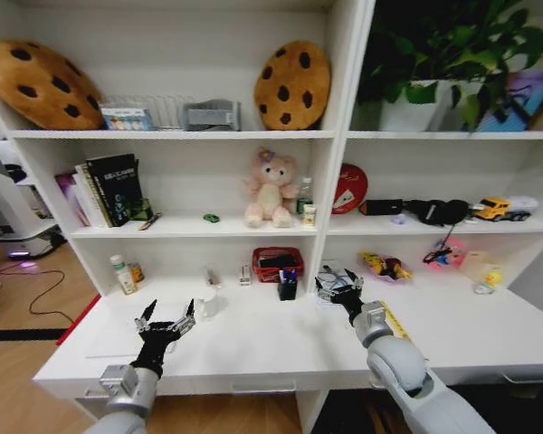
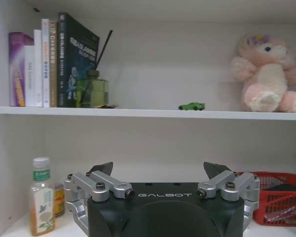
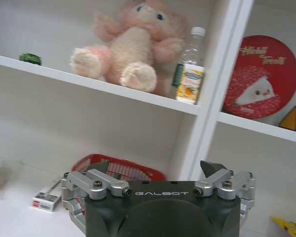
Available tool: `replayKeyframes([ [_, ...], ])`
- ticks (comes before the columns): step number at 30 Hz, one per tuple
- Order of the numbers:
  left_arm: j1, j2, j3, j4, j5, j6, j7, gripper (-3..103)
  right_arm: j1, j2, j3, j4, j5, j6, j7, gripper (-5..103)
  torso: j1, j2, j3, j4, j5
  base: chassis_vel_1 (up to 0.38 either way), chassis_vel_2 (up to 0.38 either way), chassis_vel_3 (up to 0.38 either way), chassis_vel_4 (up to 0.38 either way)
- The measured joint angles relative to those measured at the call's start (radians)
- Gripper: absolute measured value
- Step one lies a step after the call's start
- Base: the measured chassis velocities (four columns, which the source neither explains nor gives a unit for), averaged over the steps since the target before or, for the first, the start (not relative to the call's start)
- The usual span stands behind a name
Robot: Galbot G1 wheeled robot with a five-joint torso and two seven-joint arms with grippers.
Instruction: Organize the objects on the table.
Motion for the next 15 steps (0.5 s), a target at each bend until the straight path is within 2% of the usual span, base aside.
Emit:
replayKeyframes([
  [2,0.000,0.000,0.000,0.000,0.000,0.000,0.000,100,0.004,0.000,0.001,-0.002,0.000,0.005,0.000,100,0.001,0.000,0.000,0.0007,-0.0001,0.287,0.270,-0.212,-0.247],
  [4,0.000,0.000,0.000,0.000,0.000,0.000,0.000,100,0.008,0.000,0.001,-0.005,-0.001,0.008,0.001,100,0.001,0.000,0.000,0.0003,0.0000,0.147,0.147,-0.140,-0.138],
  [7,0.000,0.000,0.000,0.000,0.000,0.000,0.000,100,0.011,0.003,0.000,-0.007,-0.003,0.008,0.006,100,0.000,0.000,0.000,0.0000,-0.0002,0.080,-0.016,-0.025,-0.087],
  [9,0.000,0.000,0.001,0.000,0.000,0.000,0.000,100,0.009,0.010,-0.002,-0.012,-0.015,0.002,0.006,100,0.001,0.000,0.000,0.0001,0.0011,-0.024,-0.011,0.026,0.010],
  [15,0.000,0.000,0.001,0.000,0.000,0.000,0.001,100,0.000,0.018,-0.007,-0.013,-0.045,-0.014,0.010,100,0.001,0.000,0.000,-0.0003,0.0009,-0.066,-0.050,0.046,0.044],
])
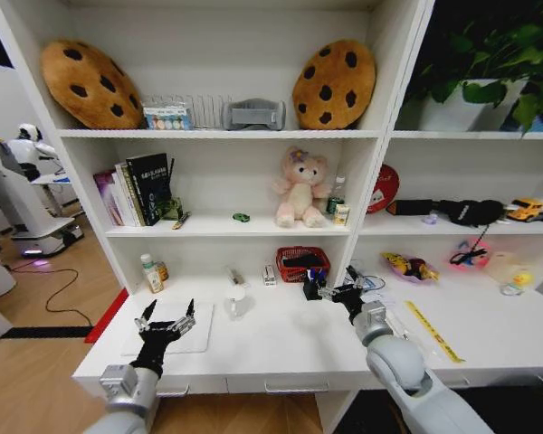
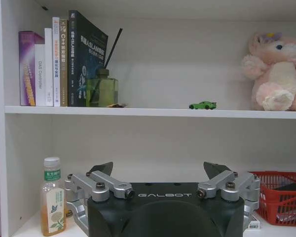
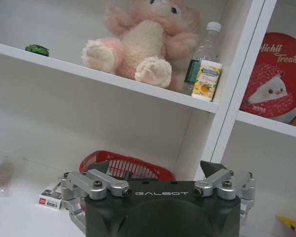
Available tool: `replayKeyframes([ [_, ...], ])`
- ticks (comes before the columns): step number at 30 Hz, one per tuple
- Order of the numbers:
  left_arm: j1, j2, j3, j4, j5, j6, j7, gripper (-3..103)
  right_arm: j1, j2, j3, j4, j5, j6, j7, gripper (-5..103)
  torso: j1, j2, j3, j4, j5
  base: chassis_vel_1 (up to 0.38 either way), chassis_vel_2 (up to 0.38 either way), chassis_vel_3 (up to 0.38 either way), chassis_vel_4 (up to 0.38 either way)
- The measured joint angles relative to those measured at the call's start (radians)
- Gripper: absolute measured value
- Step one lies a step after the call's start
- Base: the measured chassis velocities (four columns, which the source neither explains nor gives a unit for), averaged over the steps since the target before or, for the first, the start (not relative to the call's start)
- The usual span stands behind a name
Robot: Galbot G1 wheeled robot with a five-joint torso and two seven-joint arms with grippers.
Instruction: Organize the objects on the table.
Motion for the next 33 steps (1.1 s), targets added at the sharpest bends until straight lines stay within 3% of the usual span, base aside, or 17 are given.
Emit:
replayKeyframes([
  [12,0.000,0.000,0.000,0.000,0.000,0.000,0.000,100,-0.003,-0.003,-0.003,-0.004,-0.034,0.010,0.002,100,0.000,0.000,0.000,0.0002,-0.0005,0.089,0.078,-0.088,-0.081],
  [24,0.000,0.000,-0.001,0.000,0.000,0.000,0.000,100,0.013,-0.007,-0.006,-0.015,-0.031,0.013,0.005,100,0.000,0.000,0.000,0.0004,-0.0011,0.215,0.221,-0.221,-0.206],
  [27,0.000,0.000,-0.001,0.000,0.000,0.000,-0.001,100,0.014,-0.005,-0.014,-0.030,-0.011,0.070,0.061,100,0.000,0.000,0.000,0.0007,-0.0010,0.150,0.141,-0.093,-0.122],
  [33,0.000,0.000,-0.001,0.000,0.000,0.000,-0.001,100,-0.025,0.010,0.000,-0.007,0.007,0.051,0.071,100,0.000,0.000,0.000,0.0001,-0.0002,0.002,-0.004,0.005,-0.009],
])
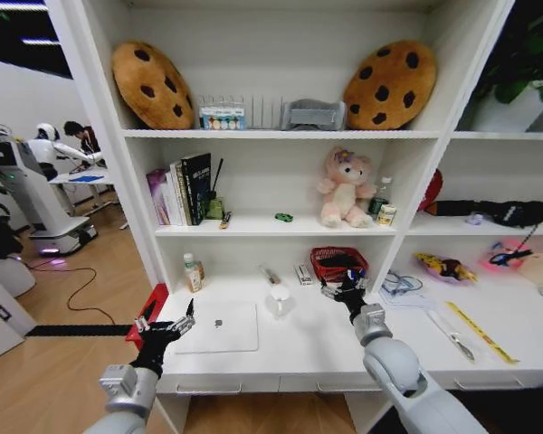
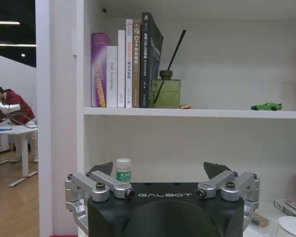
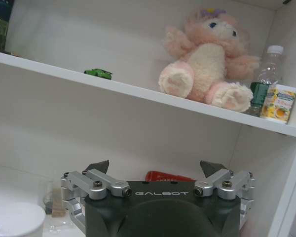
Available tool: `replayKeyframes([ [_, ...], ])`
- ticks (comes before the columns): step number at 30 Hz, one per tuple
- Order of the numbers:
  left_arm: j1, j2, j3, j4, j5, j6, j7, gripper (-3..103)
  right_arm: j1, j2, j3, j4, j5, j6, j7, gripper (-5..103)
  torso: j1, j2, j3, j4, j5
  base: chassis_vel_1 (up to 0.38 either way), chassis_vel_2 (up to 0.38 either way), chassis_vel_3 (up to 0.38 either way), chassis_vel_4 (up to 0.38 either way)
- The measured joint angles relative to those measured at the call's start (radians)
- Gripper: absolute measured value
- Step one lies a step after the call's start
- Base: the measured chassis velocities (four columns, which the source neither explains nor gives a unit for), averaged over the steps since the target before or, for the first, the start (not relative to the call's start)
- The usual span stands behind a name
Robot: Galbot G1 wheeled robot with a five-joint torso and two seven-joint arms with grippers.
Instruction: Organize the objects on the table.
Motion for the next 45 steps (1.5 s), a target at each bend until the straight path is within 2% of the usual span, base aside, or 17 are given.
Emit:
replayKeyframes([
  [6,0.000,0.000,0.000,0.000,0.000,0.000,0.001,100,-0.010,0.013,-0.003,0.008,-0.007,-0.007,0.000,100,0.000,0.000,0.000,0.0003,-0.0002,-0.066,-0.060,0.026,0.058],
  [18,0.000,0.000,0.000,0.000,0.000,0.000,0.001,100,-0.030,0.008,-0.017,0.022,-0.010,-0.023,-0.004,100,0.000,0.000,0.000,0.0003,-0.0006,0.135,-0.108,-0.140,0.124],
  [29,0.000,0.000,0.000,0.000,0.000,0.000,0.001,100,-0.025,-0.021,-0.022,0.041,0.009,-0.037,-0.006,100,0.000,0.000,0.000,0.0002,0.0002,0.266,-0.276,-0.273,0.283],
  [31,0.000,0.000,0.000,0.000,0.000,0.000,0.001,100,-0.029,-0.024,-0.020,0.046,0.011,-0.038,-0.007,100,0.000,0.000,0.000,0.0005,-0.0010,0.286,-0.330,-0.319,0.334],
  [39,0.000,0.000,0.000,0.000,0.000,0.000,0.001,100,-0.038,-0.027,-0.020,0.056,0.015,-0.039,-0.014,100,0.000,0.000,0.000,0.0002,0.0003,0.377,-0.361,-0.373,0.368],
  [43,0.000,0.000,0.000,0.000,0.000,0.000,0.000,100,-0.044,-0.031,-0.020,0.061,0.016,-0.037,-0.017,100,-0.002,0.002,-0.001,0.0003,-0.0019,0.349,-0.372,-0.341,0.342],
  [44,0.000,0.000,0.001,0.000,0.000,0.000,0.002,100,-0.044,-0.034,-0.018,0.057,0.015,-0.023,-0.016,100,0.001,-0.001,0.001,0.0003,0.0019,0.358,-0.323,-0.326,0.401],
  [45,0.000,0.000,0.000,0.000,0.000,0.000,0.000,100,-0.045,-0.035,-0.020,0.052,0.012,-0.009,-0.018,100,0.002,-0.001,0.001,0.0009,0.0014,0.358,-0.353,-0.318,0.401],
])
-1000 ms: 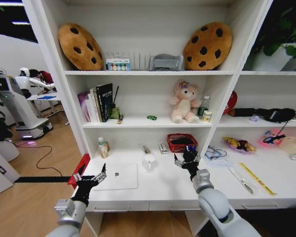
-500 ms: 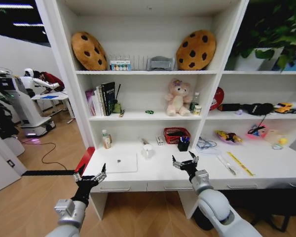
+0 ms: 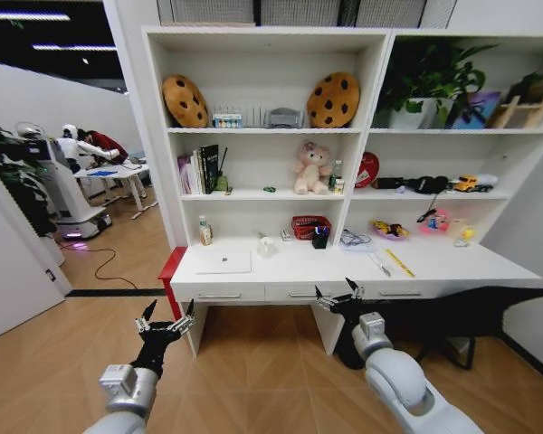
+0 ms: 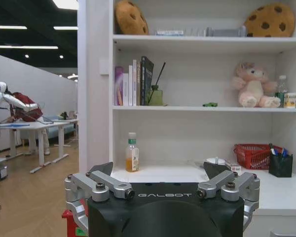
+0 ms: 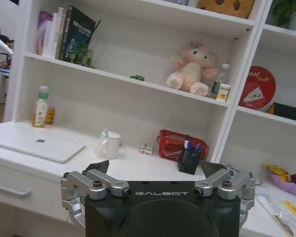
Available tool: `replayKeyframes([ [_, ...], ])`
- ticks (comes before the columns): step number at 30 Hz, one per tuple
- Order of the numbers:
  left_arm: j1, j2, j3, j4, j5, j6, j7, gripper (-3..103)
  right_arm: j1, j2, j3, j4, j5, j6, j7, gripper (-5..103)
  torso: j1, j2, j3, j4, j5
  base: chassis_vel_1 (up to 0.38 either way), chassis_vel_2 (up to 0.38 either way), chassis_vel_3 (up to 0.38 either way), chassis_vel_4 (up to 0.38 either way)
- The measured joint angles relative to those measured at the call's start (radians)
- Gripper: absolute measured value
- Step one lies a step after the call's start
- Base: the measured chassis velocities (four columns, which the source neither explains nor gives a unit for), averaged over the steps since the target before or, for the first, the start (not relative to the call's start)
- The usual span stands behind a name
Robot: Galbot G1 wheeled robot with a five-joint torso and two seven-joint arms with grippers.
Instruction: Organize the objects on the table.
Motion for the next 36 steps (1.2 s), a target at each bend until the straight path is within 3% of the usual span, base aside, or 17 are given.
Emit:
replayKeyframes([
  [1,0.000,0.000,0.000,0.000,0.000,0.000,0.000,100,0.000,0.000,0.000,0.000,0.000,0.000,0.000,100,0.000,0.000,0.000,0.0000,0.0000,0.358,-0.353,-0.318,0.401],
  [2,0.000,0.000,0.001,0.000,0.000,0.000,0.002,100,0.001,-0.002,0.002,-0.001,-0.004,0.009,0.000,100,-0.001,0.001,-0.001,-0.0013,-0.0036,0.324,-0.353,-0.318,0.329],
  [3,0.001,0.000,0.000,0.000,0.000,0.000,0.001,100,0.002,-0.003,0.002,-0.005,-0.004,0.017,0.000,100,-0.003,0.002,-0.001,-0.0001,-0.0024,0.303,-0.300,-0.256,0.329],
  [6,0.001,0.000,0.000,0.000,0.000,0.000,0.002,100,0.003,-0.003,0.004,-0.007,-0.001,0.020,0.004,100,-0.003,0.001,-0.001,-0.0005,-0.0009,0.297,-0.291,-0.282,0.251],
  [9,0.001,0.000,0.000,0.000,0.000,0.000,0.000,100,0.002,-0.002,0.006,-0.005,0.001,0.022,0.005,100,-0.003,0.002,-0.001,-0.0002,-0.0023,0.141,-0.084,-0.203,0.136],
  [12,0.000,0.000,0.000,0.000,0.000,0.000,0.000,100,-0.001,0.003,0.006,-0.004,0.001,0.022,0.005,100,-0.003,0.002,-0.001,-0.0017,-0.0020,-0.006,0.065,-0.078,0.027],
  [18,0.000,0.000,0.000,0.000,0.000,0.000,0.001,100,-0.018,0.017,0.002,-0.002,-0.016,0.023,0.003,100,-0.001,0.000,0.000,-0.0001,-0.0014,-0.073,0.026,0.065,-0.025],
  [36,0.000,0.000,0.000,0.000,0.000,0.000,0.001,100,-0.014,0.026,0.000,-0.007,-0.020,0.024,-0.003,100,-0.002,0.001,-0.001,-0.0006,-0.0017,-0.003,0.008,0.017,-0.003],
])
